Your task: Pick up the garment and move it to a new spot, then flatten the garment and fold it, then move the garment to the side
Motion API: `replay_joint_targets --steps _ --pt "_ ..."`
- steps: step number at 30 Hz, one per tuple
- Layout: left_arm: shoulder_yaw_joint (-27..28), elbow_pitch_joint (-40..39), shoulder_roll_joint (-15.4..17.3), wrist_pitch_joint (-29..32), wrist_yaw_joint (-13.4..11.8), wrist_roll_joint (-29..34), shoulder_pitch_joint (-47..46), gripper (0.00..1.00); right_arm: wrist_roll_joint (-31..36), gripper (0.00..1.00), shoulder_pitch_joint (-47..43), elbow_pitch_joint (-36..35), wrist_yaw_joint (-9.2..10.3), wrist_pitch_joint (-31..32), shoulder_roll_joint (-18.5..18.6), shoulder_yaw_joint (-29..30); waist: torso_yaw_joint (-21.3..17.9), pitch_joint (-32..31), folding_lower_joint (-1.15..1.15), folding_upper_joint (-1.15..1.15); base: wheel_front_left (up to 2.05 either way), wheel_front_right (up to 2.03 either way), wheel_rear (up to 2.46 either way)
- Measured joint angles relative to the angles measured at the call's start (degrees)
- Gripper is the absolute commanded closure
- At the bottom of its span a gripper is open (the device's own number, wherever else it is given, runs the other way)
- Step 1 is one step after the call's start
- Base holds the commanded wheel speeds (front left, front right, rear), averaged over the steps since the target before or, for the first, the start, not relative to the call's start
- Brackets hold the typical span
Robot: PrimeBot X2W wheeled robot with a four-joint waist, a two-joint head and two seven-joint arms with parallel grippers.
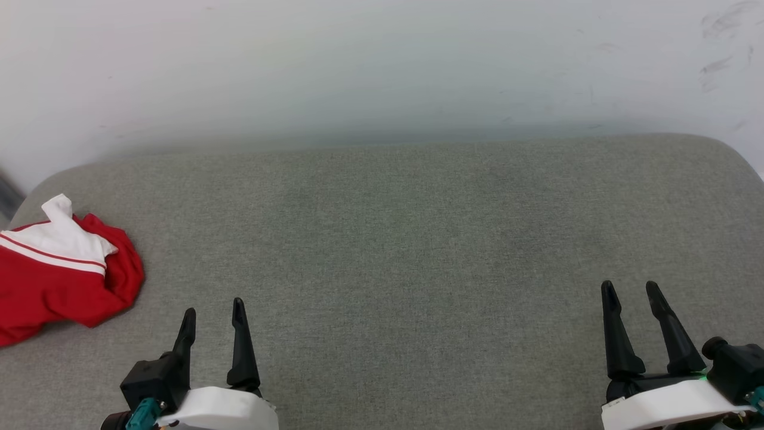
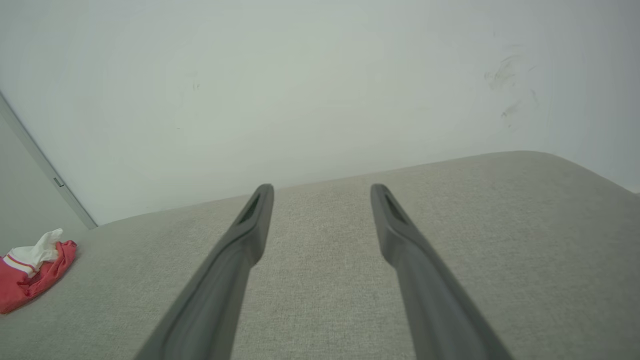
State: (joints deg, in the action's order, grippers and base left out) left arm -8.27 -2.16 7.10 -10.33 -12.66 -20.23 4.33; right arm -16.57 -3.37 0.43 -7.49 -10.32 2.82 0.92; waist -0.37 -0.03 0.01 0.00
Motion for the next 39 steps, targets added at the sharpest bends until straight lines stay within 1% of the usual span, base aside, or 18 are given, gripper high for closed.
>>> replay_joint_targets --steps 3,4,13,20,28,35,39 --pt "-0.3 -0.1 0.1 -0.5 -0.2 1.4 0.1 0.00 1.3 0.00 -0.2 -0.3 0.00 -0.3 0.0 0.0 0.0 0.0 0.00 0.00 0.00 0.00 0.00" --pt "-0.5 -0.3 0.1 -0.8 -0.2 2.8 0.5 0.00 2.3 0.00 -0.3 -0.5 0.00 -0.8 0.0 0.1 -0.1 0.0 0.00 0.00 0.00 0.00 0.00" --pt "-0.6 -0.7 -0.2 -2.0 0.1 6.9 1.3 0.00 5.5 0.00 -1.0 -0.8 0.00 -1.8 0.0 0.1 -0.2 0.1 0.00 0.00 0.00 0.00 0.00" --pt "-0.4 -0.8 -0.7 -2.6 0.7 10.0 1.9 0.00 8.3 0.00 -1.4 -1.2 0.00 -2.8 0.0 0.2 -0.3 0.3 0.00 0.00 0.00 0.00 0.00" --pt "0.9 -1.0 -1.9 -4.0 1.9 15.0 2.7 0.00 11.2 0.00 -2.1 -1.4 0.00 -3.9 0.0 -0.1 -0.5 0.4 0.00 0.00 0.00 0.00 0.00" --pt "1.5 -1.0 -2.5 -4.6 2.3 17.9 3.4 0.00 13.2 0.00 -2.5 -1.5 -0.01 -4.7 0.0 -0.4 -0.7 0.4 0.00 0.00 0.00 0.00 0.00" --pt "2.1 -0.9 -2.9 -4.7 2.8 18.1 3.4 0.00 13.0 0.00 -2.6 -1.5 -0.01 -4.8 0.0 -0.3 -0.6 0.3 0.00 0.00 0.00 0.00 0.00"
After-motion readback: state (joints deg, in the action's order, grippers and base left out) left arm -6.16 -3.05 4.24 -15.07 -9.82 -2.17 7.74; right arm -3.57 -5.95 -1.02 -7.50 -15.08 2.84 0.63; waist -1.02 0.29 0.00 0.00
